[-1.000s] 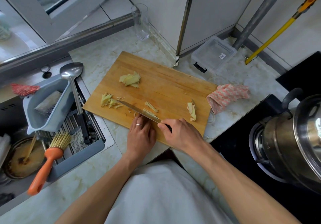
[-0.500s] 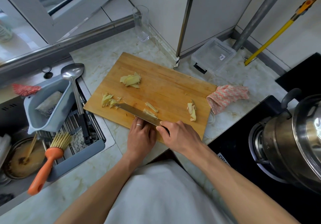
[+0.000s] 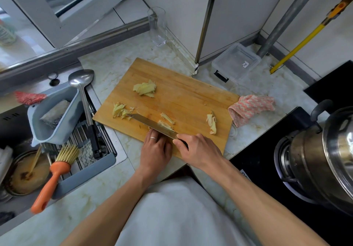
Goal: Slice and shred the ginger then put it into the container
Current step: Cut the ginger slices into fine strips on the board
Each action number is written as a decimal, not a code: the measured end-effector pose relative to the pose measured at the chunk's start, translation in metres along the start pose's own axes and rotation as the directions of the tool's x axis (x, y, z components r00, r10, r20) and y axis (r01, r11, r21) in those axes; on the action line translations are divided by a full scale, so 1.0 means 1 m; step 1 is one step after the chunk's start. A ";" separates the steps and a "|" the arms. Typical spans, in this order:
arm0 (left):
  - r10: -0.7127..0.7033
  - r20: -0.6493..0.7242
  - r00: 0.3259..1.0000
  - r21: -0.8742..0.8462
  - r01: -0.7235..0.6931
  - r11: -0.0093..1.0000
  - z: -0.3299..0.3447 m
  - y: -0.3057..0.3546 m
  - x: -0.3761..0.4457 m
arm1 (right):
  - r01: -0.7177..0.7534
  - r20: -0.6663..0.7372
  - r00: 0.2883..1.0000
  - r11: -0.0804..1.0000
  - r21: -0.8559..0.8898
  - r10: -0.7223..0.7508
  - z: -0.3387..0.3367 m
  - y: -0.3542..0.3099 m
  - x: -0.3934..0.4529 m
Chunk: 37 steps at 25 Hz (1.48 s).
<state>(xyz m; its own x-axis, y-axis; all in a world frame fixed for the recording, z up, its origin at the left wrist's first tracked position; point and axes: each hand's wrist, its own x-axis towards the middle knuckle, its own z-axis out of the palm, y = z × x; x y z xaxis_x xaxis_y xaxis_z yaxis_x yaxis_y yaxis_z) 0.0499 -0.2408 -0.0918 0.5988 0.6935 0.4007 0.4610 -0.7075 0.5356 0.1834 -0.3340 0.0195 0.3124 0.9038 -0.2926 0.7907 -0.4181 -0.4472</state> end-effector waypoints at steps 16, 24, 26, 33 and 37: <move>0.015 -0.022 1.000 0.001 -0.015 1.000 0.001 0.000 0.000 | 0.020 -0.008 1.000 0.999 -0.028 -0.020 0.000 -0.002 -0.002; 0.019 -0.018 1.000 0.011 -0.019 1.000 0.000 -0.001 -0.001 | 0.036 -0.009 0.999 0.998 -0.052 -0.037 0.002 -0.001 -0.004; 0.020 -0.015 1.000 0.007 -0.020 1.000 0.000 -0.001 -0.001 | 0.031 -0.013 0.999 0.998 -0.052 -0.032 0.003 0.000 -0.003; 0.018 -0.030 0.999 0.009 -0.018 1.000 -0.001 0.002 0.000 | 0.039 -0.012 0.999 0.998 -0.051 -0.040 0.003 -0.001 -0.004; -0.001 -0.011 1.000 0.013 0.001 1.000 -0.001 0.001 -0.001 | 0.020 -0.024 0.999 0.999 -0.045 -0.021 0.004 -0.002 -0.002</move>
<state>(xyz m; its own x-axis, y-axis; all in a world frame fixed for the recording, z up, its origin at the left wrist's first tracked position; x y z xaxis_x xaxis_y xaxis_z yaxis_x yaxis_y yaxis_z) 0.0491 -0.2418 -0.0907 0.5910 0.6957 0.4084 0.4699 -0.7083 0.5267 0.1795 -0.3352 0.0175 0.3084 0.9142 -0.2629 0.8194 -0.3957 -0.4147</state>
